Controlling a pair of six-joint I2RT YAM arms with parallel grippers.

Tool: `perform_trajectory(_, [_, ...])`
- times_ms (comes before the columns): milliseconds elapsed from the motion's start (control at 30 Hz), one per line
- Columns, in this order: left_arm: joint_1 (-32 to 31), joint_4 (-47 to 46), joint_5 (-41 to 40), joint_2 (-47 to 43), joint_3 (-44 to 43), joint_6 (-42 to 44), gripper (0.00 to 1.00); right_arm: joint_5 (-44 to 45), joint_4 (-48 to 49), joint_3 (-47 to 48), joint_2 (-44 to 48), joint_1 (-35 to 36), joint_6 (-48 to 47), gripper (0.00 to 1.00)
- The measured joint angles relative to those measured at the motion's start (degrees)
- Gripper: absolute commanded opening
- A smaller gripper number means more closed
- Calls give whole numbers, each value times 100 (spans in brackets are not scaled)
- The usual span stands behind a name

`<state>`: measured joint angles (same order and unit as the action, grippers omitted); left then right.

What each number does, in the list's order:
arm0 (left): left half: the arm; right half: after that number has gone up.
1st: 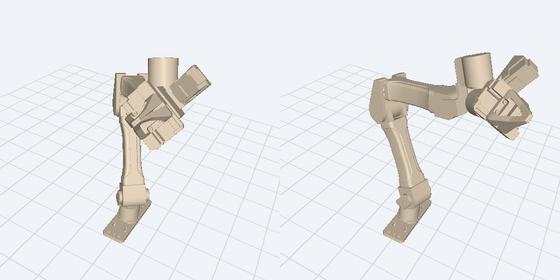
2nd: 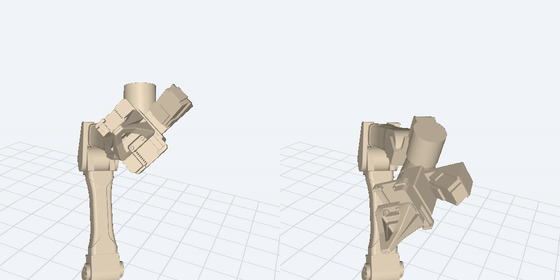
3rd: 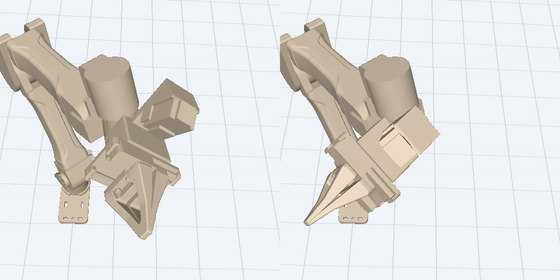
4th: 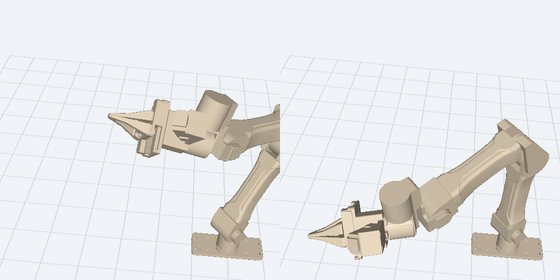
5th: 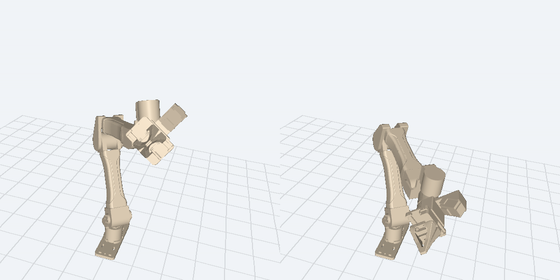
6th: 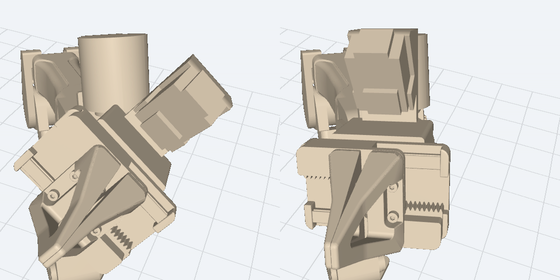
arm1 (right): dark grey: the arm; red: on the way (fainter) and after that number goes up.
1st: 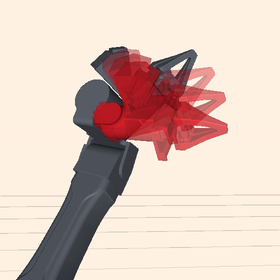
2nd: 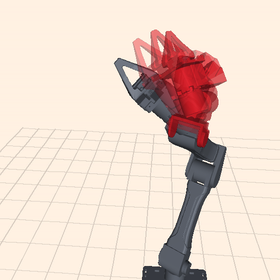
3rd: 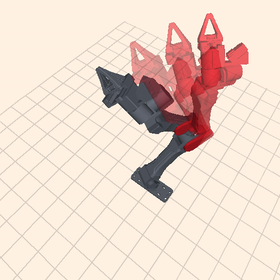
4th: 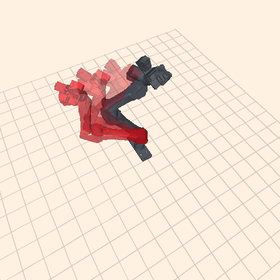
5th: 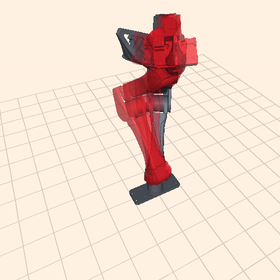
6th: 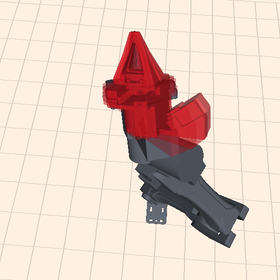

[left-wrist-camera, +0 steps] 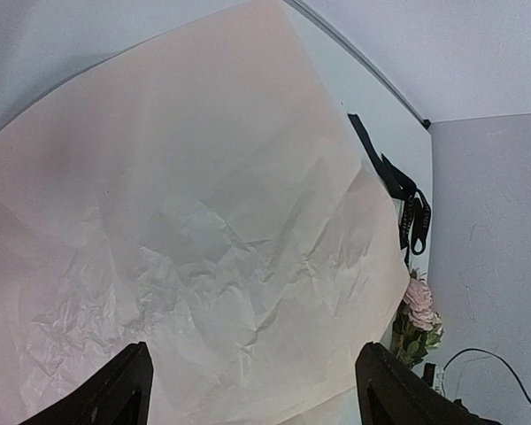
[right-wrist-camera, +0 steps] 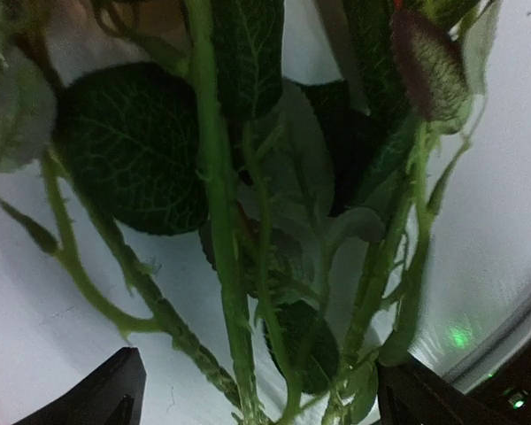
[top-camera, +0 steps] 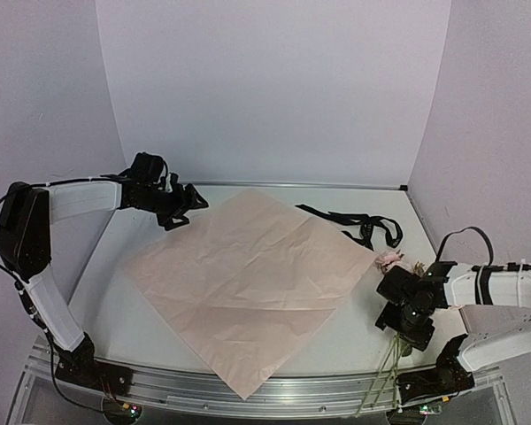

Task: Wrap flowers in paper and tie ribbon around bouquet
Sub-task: Pick up the fake flower from the corner of the board.

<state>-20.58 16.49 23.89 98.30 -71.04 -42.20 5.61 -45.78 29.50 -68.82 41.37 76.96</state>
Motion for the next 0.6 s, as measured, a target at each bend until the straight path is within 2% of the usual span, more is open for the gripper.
perform_trajectory(67, [0, -5, 7, 0, 23, -13, 81, -48, 266, -143, -75, 2, 138, 68])
perform_trajectory(300, [0, -2, 49, 0, 79, -95, 81, 203, 469, -165, -112, 2, 320, 3])
perform_trajectory(433, [0, 0, 54, 0, 114, -118, 81, 323, 257, -41, -88, 2, 196, 0])
perform_trajectory(600, [0, 2, 58, 2, 118, -116, 81, 712, -624, 824, 173, -5, -203, 0])
